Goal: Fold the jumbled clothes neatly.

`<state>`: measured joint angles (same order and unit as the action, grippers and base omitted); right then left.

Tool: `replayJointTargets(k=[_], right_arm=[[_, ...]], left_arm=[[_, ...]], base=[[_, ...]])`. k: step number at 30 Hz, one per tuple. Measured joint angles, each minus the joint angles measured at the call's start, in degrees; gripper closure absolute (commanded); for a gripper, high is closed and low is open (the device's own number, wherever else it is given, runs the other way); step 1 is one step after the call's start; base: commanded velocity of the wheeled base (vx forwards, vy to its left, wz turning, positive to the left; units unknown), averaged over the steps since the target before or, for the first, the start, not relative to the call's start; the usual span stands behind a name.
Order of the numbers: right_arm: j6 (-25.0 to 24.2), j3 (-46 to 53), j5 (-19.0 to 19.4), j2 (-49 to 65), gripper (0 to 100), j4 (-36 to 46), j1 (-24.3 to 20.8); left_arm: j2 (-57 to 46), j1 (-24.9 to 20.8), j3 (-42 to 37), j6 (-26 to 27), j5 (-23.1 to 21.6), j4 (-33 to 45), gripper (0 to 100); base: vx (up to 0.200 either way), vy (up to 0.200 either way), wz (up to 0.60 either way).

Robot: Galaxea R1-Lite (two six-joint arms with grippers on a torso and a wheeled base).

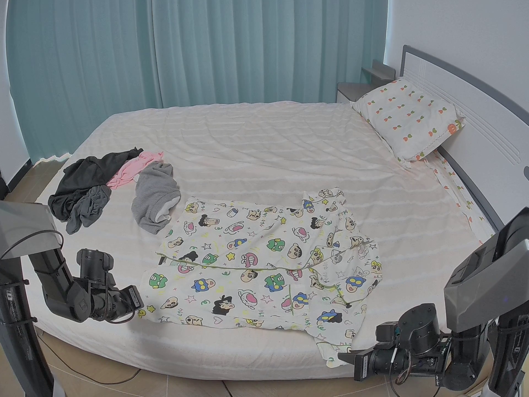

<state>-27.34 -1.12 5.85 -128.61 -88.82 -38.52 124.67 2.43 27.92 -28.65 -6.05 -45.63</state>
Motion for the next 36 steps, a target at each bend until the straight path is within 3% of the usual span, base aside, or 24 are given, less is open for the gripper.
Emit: replayJointTargets(k=[9,14,21,22,36], right_arm=[[0.5,-2.1,-0.1,3.8,100,-0.1,4.8],[0.6,-3.4,0.0,5.6,100,-0.2,6.3],[0.6,-3.4,0.0,5.5,100,-0.1,6.7],[0.6,-3.4,0.0,5.4,100,-0.1,6.6],[0.5,-3.1,0.0,3.3,100,-0.2,5.8]], left_arm=[[-4.1,0.0,4.6,-6.1,0.0,0.4,100],[-5.1,0.0,5.4,-6.2,0.0,0.5,100],[-4.0,0.5,5.0,-1.0,-0.7,2.8,100],[-3.6,0.6,5.0,0.0,-0.9,2.9,0],[4.4,3.0,6.9,19.8,-8.0,2.7,0]], base=[[0.0,0.0,0.0],[0.0,0.0,0.0],[0.0,0.0,0.0],[0.0,0.0,0.0],[0.0,0.0,0.0]])
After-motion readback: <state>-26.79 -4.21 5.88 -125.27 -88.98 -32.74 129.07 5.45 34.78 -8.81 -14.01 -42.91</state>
